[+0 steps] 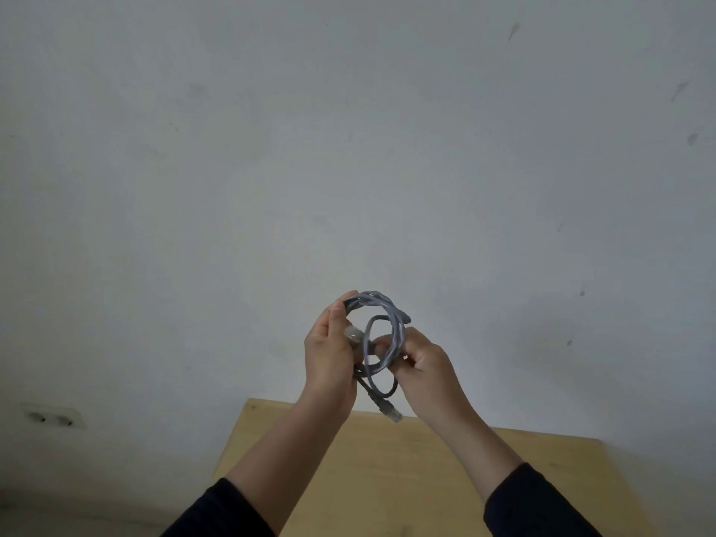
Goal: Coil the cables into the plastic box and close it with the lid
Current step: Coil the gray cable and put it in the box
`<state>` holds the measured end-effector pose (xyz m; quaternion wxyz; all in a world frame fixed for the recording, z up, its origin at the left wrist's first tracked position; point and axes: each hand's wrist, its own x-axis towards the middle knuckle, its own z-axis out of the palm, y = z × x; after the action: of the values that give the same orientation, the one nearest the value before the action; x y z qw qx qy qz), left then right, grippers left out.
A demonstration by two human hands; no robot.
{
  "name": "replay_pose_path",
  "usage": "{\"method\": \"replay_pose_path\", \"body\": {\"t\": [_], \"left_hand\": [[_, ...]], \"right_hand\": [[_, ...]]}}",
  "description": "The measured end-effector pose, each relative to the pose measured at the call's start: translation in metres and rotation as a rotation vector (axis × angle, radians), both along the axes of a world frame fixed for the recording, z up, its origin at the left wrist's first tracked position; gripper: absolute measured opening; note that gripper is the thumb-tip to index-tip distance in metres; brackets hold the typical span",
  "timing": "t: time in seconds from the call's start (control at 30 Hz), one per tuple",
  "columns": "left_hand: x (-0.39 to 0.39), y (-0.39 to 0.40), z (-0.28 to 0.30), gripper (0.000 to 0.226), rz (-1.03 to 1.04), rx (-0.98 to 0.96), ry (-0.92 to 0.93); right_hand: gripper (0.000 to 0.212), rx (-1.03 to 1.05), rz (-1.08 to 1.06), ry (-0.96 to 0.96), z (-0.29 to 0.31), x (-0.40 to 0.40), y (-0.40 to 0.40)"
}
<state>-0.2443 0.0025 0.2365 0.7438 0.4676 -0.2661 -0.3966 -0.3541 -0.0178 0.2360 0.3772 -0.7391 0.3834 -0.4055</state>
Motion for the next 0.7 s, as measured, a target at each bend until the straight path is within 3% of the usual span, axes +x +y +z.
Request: {"method": "replay_pose_path", "body": {"t": [0.13,0.37,0.57,0.7], "left_hand": [[-0.0042,0.0014,-0.0015,0.033,0.035,-0.022,-0.046],[-0.0009,0.0025,-0.0049,0.034,0.119,-0.044,-0.21],[0.0022,0.0017,-0.0067,0.034,0.155,-0.065,-0.247],[0.0024,0.0008,-0.0076,0.034,0.103,-0.063,-0.227]], "right_hand": [[0.02,0.059,-0.127,-0.085,-0.0041,0.0011,0.0023],[0.035,0.109,0.109,-0.004,-0.001,-0.0032,0.0006],[0.033,0.389,0.266,-0.187,-0.0022,-0.0026,0.0046],[0.014,0.412,0.319,-0.278,-0.0007,-0.0018,0.0062]]}}
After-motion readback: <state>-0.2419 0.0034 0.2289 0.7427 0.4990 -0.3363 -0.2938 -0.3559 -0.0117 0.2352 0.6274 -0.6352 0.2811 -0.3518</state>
